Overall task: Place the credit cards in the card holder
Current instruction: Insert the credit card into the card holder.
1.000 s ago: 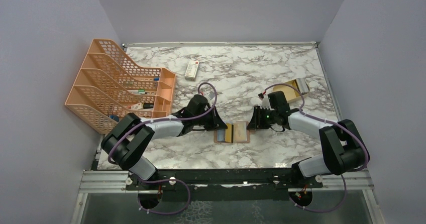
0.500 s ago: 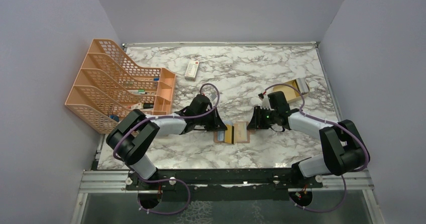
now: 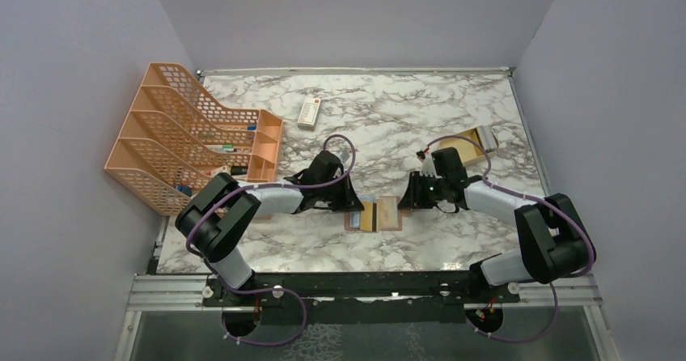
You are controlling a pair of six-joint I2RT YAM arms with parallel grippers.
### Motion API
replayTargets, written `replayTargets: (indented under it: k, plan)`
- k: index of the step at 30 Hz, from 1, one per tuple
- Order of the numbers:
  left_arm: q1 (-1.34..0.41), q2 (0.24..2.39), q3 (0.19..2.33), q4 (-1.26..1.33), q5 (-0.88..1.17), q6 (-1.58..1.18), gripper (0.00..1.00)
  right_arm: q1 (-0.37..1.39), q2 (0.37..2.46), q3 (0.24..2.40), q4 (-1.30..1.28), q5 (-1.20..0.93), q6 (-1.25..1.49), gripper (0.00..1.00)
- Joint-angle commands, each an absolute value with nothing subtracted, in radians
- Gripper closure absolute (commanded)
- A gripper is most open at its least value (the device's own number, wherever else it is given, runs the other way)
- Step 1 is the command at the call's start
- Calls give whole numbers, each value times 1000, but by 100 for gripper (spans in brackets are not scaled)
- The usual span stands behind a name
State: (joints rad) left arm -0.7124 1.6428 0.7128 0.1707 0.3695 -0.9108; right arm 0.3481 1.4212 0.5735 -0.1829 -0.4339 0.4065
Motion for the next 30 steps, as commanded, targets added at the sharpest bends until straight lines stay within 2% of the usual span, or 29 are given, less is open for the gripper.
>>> replayTargets:
  k: [1,15,30]
  plan:
    - [-705,1670,733,158,335,-921,100,356,1409,549,-189,-406,411,76]
    - [-706,1730,753,234,390,-987,100,357,1403,539,-177,-416,423,77]
    - [-706,1707,721,225,302,-1016,100,357,1379,512,-141,-409,476,81]
